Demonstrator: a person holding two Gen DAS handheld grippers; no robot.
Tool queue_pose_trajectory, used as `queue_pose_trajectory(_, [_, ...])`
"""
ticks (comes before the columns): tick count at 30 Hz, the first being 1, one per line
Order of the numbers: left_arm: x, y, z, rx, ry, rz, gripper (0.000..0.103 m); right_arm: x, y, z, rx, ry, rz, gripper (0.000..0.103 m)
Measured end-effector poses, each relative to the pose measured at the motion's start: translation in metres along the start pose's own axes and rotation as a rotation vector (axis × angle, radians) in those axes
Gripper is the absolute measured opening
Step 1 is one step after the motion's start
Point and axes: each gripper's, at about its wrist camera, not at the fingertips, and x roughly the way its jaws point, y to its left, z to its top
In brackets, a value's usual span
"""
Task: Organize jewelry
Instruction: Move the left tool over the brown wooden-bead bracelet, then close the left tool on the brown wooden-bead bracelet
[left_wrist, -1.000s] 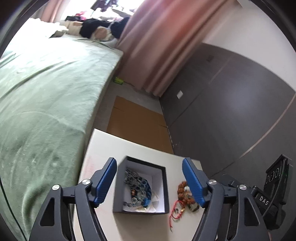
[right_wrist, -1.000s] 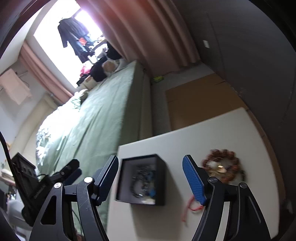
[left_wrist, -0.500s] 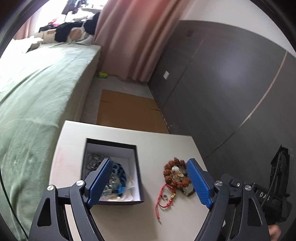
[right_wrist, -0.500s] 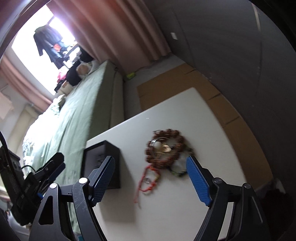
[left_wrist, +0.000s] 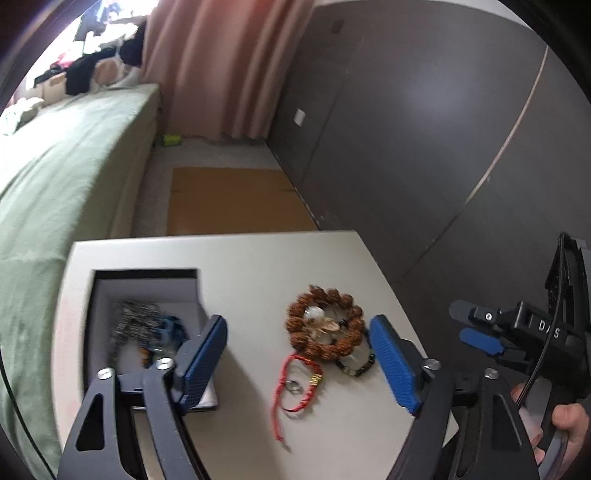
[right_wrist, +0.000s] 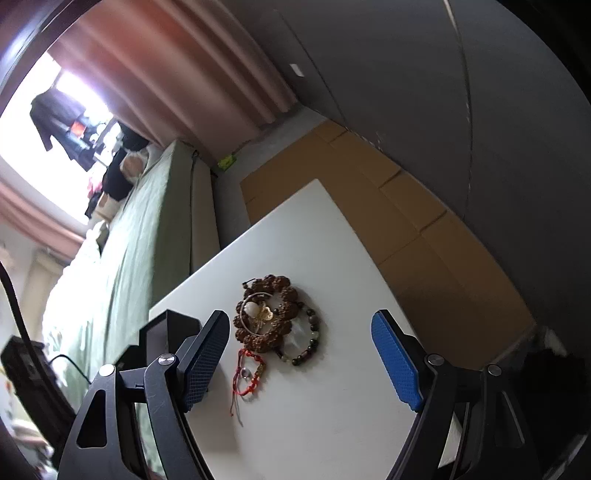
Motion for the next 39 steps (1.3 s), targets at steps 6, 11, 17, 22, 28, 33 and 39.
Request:
queue_pose_trajectory(6, [0.037,-0.021,-0.010,0.050,0.071,-0.001,0.061,0.010,-0.014,0.004,0.039,0.036,-0.005,0.080])
queue_pose_trajectory(11, [0.056,-0.043,-0.017,0.119,0.101,-0.028,0.061,0.013,-0.023,0.006,0.078,0.051,0.010,0.080])
queue_pose_trajectory(17, [0.079,-0.058,-0.017,0.172,0.139,-0.013,0.059,0.016,-0.028,0.010,0.106,0.056,0.016,0.080])
queue_pose_trajectory(22, [0.092,-0.066,-0.014,0.200,0.161,0.005,0.055,0.016,-0.029,0.012,0.097,0.059,0.006,0.080])
queue_pose_trajectory(28, [0.111,-0.071,-0.016,0.215,0.211,0.020,0.049,0.014,-0.039,0.015,0.124,0.059,0.009,0.080])
queue_pose_trajectory(33, [0.122,-0.067,-0.022,0.212,0.237,0.071,0.027,0.007,-0.051,0.018,0.144,0.049,0.010,0.080])
queue_pose_trajectory(39, [0.095,-0.059,-0.023,0.169,0.204,0.030,0.020,0.005,-0.061,0.020,0.161,0.060,0.013,0.080])
